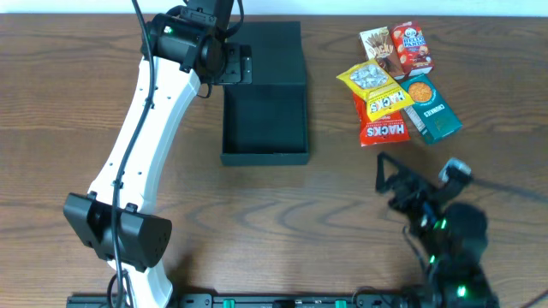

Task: Pack container
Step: 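Reach right gripper to the yellow snack bag in the pile, then grasp the yellow snack bag with right gripper and lift, then carry the yellow bag left and lower it into the black box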

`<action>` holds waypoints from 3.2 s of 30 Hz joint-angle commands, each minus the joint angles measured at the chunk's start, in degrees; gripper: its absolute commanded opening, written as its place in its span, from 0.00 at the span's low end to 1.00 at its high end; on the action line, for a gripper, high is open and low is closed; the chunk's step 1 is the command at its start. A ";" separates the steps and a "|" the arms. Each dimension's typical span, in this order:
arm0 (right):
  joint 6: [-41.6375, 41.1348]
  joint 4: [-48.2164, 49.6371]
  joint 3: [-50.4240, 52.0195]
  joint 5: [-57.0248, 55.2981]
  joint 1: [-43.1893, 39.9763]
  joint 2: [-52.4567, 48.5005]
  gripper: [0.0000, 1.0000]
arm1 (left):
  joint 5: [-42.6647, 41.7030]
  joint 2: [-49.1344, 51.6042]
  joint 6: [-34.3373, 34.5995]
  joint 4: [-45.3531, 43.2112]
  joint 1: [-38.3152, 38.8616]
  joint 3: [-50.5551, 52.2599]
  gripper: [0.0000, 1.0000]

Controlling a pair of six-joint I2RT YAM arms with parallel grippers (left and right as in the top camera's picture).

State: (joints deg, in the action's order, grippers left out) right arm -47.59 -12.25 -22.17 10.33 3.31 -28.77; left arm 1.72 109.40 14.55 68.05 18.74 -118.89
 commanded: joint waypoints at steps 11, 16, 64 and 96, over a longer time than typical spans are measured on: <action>11.69 1.55 -23.85 17.14 -9.57 -52.43 0.99 | 0.22 0.42 -0.85 0.24 -0.48 -0.13 0.95; 11.67 2.73 -29.83 18.82 -12.17 -66.29 0.95 | 0.22 0.42 -0.83 0.35 -1.18 -0.13 0.95; 3.91 30.38 -31.47 17.35 -14.10 -81.61 0.41 | 0.17 0.42 -0.81 0.26 -6.40 -0.11 0.95; 17.20 1.40 -75.36 53.94 -4.37 -89.55 0.02 | -1.53 0.42 -0.81 0.63 -14.56 -0.11 0.95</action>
State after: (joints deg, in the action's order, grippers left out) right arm -37.63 -7.44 -92.12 55.83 -4.58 -118.63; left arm 1.43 109.40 14.55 68.55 5.85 -118.89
